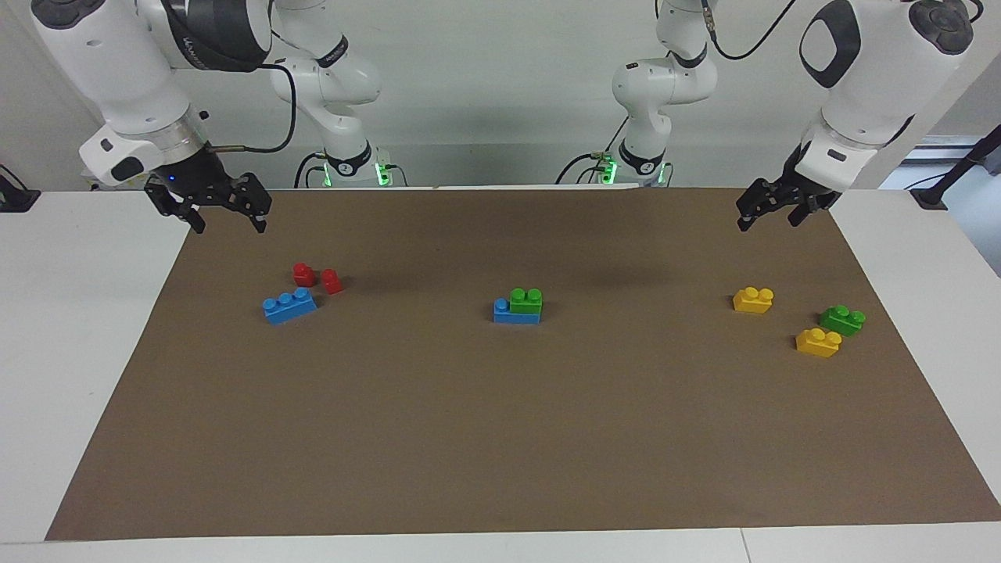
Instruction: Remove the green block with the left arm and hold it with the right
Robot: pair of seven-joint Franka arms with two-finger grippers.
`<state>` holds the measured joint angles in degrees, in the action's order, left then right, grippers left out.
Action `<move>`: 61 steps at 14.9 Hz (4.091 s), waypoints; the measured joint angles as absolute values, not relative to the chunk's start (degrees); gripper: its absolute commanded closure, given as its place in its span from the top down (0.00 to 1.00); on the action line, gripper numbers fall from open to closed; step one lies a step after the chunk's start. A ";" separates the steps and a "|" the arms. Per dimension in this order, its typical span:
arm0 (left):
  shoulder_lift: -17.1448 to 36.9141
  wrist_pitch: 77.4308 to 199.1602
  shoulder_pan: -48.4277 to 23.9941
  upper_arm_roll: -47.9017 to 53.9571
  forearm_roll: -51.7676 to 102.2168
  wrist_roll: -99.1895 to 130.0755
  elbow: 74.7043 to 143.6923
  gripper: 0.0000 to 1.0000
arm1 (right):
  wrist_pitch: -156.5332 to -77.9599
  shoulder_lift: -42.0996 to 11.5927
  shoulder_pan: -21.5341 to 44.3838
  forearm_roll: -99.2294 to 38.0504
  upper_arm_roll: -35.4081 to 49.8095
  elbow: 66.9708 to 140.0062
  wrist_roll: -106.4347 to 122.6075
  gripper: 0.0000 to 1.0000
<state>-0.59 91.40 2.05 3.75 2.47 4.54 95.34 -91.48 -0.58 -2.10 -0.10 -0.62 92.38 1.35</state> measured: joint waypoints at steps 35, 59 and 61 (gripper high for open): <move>-0.23 113.77 -20.65 5.17 3.11 98.78 106.42 1.00 | -128.02 -9.42 22.99 -31.06 0.44 115.58 -86.26 0.95; 14.68 124.26 -34.42 5.06 -3.54 134.15 108.47 1.00 | -148.61 -20.72 31.55 -37.23 0.44 116.41 -88.60 0.83; 14.74 125.64 -34.72 5.05 -3.93 135.40 109.33 1.00 | -149.13 -21.07 31.68 -37.23 0.43 116.39 -88.60 0.51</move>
